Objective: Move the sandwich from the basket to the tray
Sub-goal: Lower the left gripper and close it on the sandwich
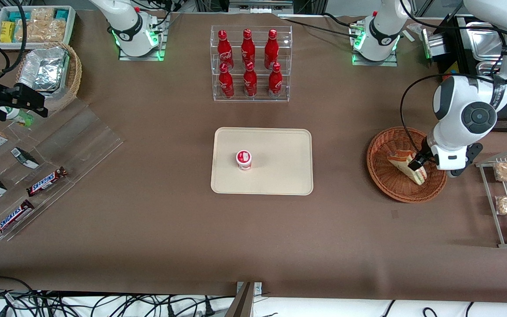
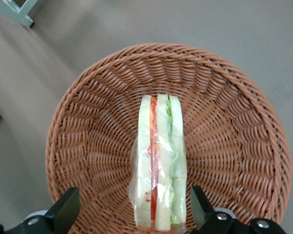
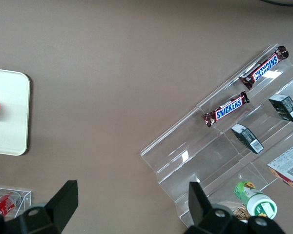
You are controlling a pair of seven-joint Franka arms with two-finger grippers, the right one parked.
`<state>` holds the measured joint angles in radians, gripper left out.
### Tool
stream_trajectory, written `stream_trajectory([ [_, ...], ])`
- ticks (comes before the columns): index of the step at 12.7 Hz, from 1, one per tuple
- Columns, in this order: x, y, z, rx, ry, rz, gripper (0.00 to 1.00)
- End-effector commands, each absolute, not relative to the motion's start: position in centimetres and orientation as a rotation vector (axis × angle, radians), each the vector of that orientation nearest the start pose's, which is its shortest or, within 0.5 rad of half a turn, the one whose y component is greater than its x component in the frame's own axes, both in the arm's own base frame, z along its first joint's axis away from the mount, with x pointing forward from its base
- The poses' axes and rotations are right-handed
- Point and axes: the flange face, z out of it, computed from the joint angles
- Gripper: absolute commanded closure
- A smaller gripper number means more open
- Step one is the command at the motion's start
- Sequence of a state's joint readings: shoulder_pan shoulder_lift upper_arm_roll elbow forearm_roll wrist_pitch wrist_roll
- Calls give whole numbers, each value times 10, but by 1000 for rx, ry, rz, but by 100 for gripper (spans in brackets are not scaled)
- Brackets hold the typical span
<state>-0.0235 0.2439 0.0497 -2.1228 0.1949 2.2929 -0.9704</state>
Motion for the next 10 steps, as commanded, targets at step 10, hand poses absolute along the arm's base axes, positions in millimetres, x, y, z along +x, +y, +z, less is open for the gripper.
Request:
stream_trajectory([
  [10,539,-11,247,-2693,-1169,-55,0],
])
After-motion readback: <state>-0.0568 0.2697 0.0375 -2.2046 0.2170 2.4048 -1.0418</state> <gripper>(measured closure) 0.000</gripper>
